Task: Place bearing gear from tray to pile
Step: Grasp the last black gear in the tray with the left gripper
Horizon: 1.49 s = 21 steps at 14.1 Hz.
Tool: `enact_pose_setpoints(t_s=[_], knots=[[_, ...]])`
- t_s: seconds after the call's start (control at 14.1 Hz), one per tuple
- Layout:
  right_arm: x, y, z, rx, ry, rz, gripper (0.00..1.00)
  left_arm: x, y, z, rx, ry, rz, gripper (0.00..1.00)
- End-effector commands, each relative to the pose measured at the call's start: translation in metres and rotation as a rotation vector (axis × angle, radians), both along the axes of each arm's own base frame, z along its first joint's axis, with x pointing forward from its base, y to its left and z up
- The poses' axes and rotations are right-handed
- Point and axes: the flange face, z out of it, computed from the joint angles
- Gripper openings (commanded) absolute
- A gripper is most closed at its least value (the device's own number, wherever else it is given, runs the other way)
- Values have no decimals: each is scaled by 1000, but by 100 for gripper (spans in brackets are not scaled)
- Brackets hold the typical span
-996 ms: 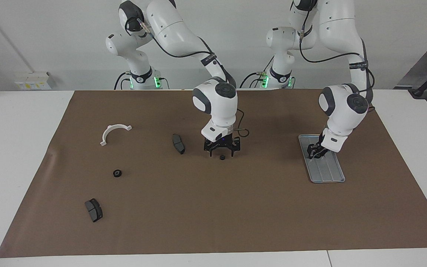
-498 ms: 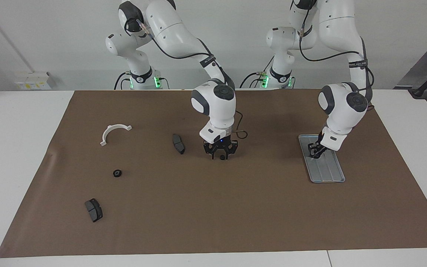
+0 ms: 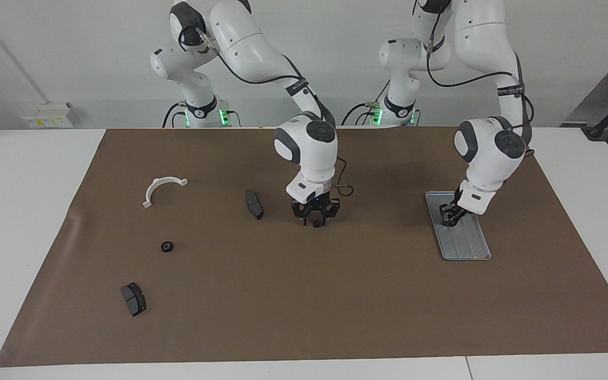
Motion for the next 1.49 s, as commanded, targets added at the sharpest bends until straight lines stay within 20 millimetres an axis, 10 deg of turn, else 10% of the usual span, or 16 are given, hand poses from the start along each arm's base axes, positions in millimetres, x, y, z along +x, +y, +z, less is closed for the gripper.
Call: enact_pose_setpoints(t_s=[0.0,0.78,1.07,1.42], knots=[[-2,-1,-1,2,0,-15,53,25,-5,29,-4,7,0,0],[-1,-2,-3,2,2,-18,29,37,-13,49,-9,-8,-13,0],[0,-2,0,3,1,-20,0,38,-26,54,-13,-14,-2,0],[6,-14,31,-4,6,-45,0,39,-50,55,-16,-27,6,0]])
